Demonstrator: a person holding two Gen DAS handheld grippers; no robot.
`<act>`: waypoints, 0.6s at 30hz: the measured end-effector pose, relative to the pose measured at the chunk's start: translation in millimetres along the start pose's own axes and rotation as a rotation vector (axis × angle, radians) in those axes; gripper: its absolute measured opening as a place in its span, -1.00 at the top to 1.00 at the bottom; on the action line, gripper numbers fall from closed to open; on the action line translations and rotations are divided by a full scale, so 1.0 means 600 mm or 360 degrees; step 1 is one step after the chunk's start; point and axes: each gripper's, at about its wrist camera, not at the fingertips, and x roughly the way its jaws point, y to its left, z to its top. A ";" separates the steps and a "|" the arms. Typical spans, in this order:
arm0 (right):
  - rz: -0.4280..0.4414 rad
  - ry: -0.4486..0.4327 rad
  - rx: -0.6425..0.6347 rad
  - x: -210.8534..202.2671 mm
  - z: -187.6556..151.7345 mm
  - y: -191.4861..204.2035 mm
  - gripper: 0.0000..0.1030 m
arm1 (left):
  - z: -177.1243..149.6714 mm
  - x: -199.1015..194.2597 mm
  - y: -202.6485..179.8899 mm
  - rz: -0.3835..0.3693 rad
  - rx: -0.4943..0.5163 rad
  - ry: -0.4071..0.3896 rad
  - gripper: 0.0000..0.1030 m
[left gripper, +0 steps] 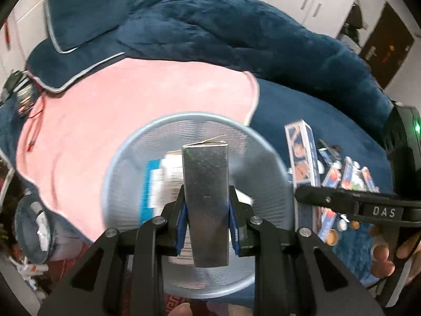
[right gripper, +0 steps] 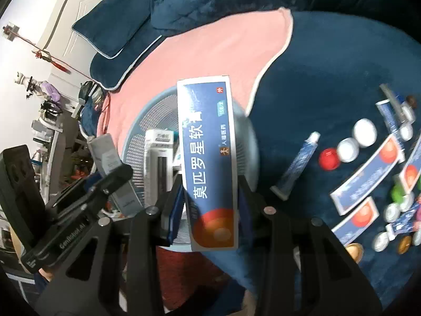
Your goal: Organize objects
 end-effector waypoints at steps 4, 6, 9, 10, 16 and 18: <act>0.0053 0.0132 0.0077 0.029 -0.007 -0.010 -0.28 | -0.003 0.014 0.031 0.0114 -0.0056 0.0024 0.47; 0.0054 0.0099 0.0099 0.020 -0.008 -0.017 -0.52 | -0.005 0.027 0.039 0.0176 -0.0069 0.0053 0.47; 0.0024 0.0040 0.0126 -0.001 -0.006 -0.031 -0.67 | -0.012 0.045 0.051 0.0281 -0.0036 0.0112 0.32; 0.0007 0.0028 0.0135 -0.005 -0.006 -0.036 -0.70 | -0.014 0.054 0.052 0.0321 -0.0025 0.0139 0.10; -0.0076 0.0011 0.0137 -0.008 -0.008 -0.045 -0.77 | -0.023 0.057 0.053 0.0379 -0.0025 0.0147 -0.86; -0.0084 0.0018 0.0128 -0.007 -0.009 -0.043 -0.78 | -0.022 0.052 0.048 0.0406 -0.0011 0.0132 -0.86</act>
